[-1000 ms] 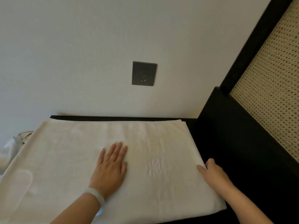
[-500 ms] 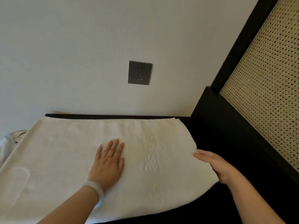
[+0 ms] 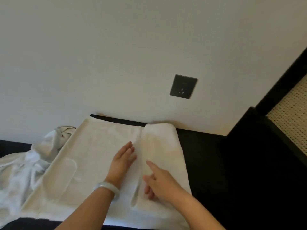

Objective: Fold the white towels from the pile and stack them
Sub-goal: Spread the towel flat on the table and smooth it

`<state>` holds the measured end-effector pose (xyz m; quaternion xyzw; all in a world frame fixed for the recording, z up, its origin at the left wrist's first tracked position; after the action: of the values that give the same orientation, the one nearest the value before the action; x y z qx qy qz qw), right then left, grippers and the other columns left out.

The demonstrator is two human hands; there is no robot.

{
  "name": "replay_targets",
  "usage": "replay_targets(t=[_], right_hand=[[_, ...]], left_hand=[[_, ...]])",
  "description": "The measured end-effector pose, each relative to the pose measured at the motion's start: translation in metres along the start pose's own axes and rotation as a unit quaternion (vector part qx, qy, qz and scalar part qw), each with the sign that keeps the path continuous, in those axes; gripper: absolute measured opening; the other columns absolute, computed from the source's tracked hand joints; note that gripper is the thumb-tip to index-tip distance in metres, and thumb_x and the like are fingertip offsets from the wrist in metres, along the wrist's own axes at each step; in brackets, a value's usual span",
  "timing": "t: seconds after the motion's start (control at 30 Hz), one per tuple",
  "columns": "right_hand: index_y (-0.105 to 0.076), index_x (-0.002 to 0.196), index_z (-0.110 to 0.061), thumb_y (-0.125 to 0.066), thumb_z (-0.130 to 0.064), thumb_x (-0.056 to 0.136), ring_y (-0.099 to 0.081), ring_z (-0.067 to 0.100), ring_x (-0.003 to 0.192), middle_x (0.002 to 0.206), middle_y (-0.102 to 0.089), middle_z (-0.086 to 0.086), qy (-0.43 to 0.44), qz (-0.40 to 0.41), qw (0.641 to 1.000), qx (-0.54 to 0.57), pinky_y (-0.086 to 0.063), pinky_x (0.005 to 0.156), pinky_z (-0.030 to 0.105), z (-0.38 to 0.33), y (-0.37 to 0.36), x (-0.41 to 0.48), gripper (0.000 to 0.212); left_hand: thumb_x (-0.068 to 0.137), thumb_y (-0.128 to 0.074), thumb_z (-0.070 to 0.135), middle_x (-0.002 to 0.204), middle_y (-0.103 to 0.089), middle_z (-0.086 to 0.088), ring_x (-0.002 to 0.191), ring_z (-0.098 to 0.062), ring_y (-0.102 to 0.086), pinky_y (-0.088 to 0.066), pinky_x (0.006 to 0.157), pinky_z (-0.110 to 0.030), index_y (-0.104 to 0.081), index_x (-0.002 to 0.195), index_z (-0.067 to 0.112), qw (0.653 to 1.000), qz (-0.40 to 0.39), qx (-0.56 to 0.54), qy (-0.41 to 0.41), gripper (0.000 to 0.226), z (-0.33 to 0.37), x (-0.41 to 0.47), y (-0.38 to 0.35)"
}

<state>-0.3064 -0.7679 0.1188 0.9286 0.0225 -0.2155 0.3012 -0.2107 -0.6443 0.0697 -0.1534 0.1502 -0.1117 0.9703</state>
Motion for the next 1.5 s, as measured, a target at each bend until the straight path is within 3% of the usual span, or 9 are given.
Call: replay_targets(t=[0.17, 0.27, 0.37, 0.57, 0.67, 0.8, 1.0, 1.3, 1.5], right_hand=[[-0.051, 0.137, -0.03, -0.052, -0.034, 0.1, -0.067, 0.005, 0.072, 0.086, -0.071, -0.004, -0.06, 0.029, 0.998, 0.014, -0.056, 0.072, 0.02, 0.025, -0.006, 0.01, 0.037], [-0.053, 0.135, -0.026, -0.05, -0.028, 0.101, -0.062, 0.006, 0.102, 0.116, -0.066, -0.005, -0.019, 0.105, 0.994, -0.015, -0.051, 0.094, 0.025, 0.022, 0.011, 0.022, 0.034], [-0.027, 0.153, -0.025, -0.038, -0.035, 0.104, -0.023, 0.013, 0.147, 0.16, -0.026, -0.003, 0.024, 0.224, 0.95, -0.217, -0.017, 0.121, 0.034, 0.017, 0.025, 0.033, 0.052], [0.015, 0.154, -0.027, -0.016, -0.045, 0.105, 0.022, 0.011, 0.148, 0.163, 0.019, -0.004, 0.002, 0.177, 0.929, -0.324, 0.02, 0.119, 0.037, 0.042, -0.012, 0.042, 0.06], [-0.007, 0.157, -0.029, -0.032, -0.042, 0.105, 0.009, 0.007, 0.15, 0.163, 0.003, -0.013, 0.016, 0.187, 0.951, -0.246, 0.011, 0.12, 0.03, 0.045, -0.01, 0.04, 0.06], [-0.055, 0.133, -0.021, -0.052, -0.029, 0.101, -0.05, 0.01, 0.12, 0.129, -0.055, -0.009, 0.023, 0.259, 0.962, -0.088, -0.036, 0.099, 0.02, 0.033, 0.024, 0.046, 0.034], [-0.04, 0.13, -0.015, -0.046, -0.054, 0.096, -0.054, 0.021, 0.094, 0.117, -0.051, 0.009, -0.066, 0.158, 0.941, -0.291, -0.042, 0.072, 0.031, -0.008, 0.027, 0.103, 0.053], [-0.039, 0.134, -0.01, -0.049, -0.018, 0.094, -0.052, 0.011, 0.063, 0.084, -0.054, -0.002, -0.014, 0.239, 0.928, -0.284, -0.036, 0.049, 0.025, -0.038, 0.032, 0.105, 0.043], [-0.026, 0.146, -0.007, -0.045, -0.051, 0.098, -0.053, 0.031, 0.116, 0.134, -0.046, 0.015, -0.031, 0.13, 0.933, -0.335, -0.046, 0.089, 0.04, -0.043, -0.007, 0.113, 0.068]], left_hand=[[0.095, -0.058, 0.018, 0.111, -0.065, 0.006, 0.099, -0.011, -0.065, -0.053, 0.093, -0.033, -0.053, 0.136, 0.019, 0.974, 0.017, 0.226, -0.004, 0.041, 0.006, -0.008, 0.01], [0.091, -0.063, 0.017, 0.104, -0.059, 0.004, 0.089, -0.007, -0.06, -0.048, 0.076, -0.018, -0.048, 0.137, 0.013, 0.936, 0.021, 0.35, -0.023, 0.047, 0.006, -0.012, 0.004], [0.089, -0.066, 0.02, 0.105, -0.055, 0.003, 0.087, -0.008, -0.059, -0.045, 0.069, -0.013, -0.044, 0.134, 0.016, 0.911, -0.006, 0.411, -0.033, 0.05, 0.002, -0.021, -0.005], [0.094, -0.053, 0.021, 0.114, -0.036, 0.0, 0.111, -0.019, -0.038, -0.029, 0.095, -0.016, -0.052, 0.124, 0.017, 0.812, 0.01, 0.574, -0.105, 0.03, 0.002, -0.028, -0.013], [0.097, -0.046, 0.014, 0.101, -0.042, 0.0, 0.094, -0.018, -0.047, -0.044, 0.088, -0.024, -0.055, 0.106, 0.011, 0.828, -0.016, 0.553, -0.094, 0.014, 0.007, -0.02, -0.025], [0.094, -0.057, 0.022, 0.098, -0.05, -0.004, 0.077, -0.015, -0.047, -0.04, 0.067, -0.02, -0.049, 0.103, 0.011, 0.839, -0.052, 0.539, -0.052, 0.016, 0.009, -0.013, -0.037], [0.086, -0.068, 0.027, 0.071, -0.052, 0.005, 0.061, -0.007, -0.05, -0.04, 0.053, -0.018, -0.046, 0.071, 0.021, 0.861, -0.089, 0.499, 0.051, 0.026, -0.003, -0.016, -0.035], [0.085, -0.067, 0.035, 0.063, -0.053, 0.004, 0.054, -0.007, -0.049, -0.039, 0.05, -0.015, -0.052, 0.066, 0.018, 0.916, -0.077, 0.389, 0.054, 0.029, 0.003, -0.044, -0.019], [0.094, -0.054, 0.035, 0.091, -0.045, 0.004, 0.082, -0.013, -0.044, -0.038, 0.072, -0.022, -0.043, 0.088, 0.022, 0.831, -0.002, 0.556, -0.014, 0.018, 0.005, -0.066, 0.006]])
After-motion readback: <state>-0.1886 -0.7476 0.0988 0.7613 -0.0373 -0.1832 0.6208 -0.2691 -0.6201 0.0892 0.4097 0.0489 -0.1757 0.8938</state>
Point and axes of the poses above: each hand's wrist, its own x-axis towards the middle knuckle, its own y-axis out of the back of the hand, z = x × y, the point moved 5 cm from there along x, towards the middle knuckle
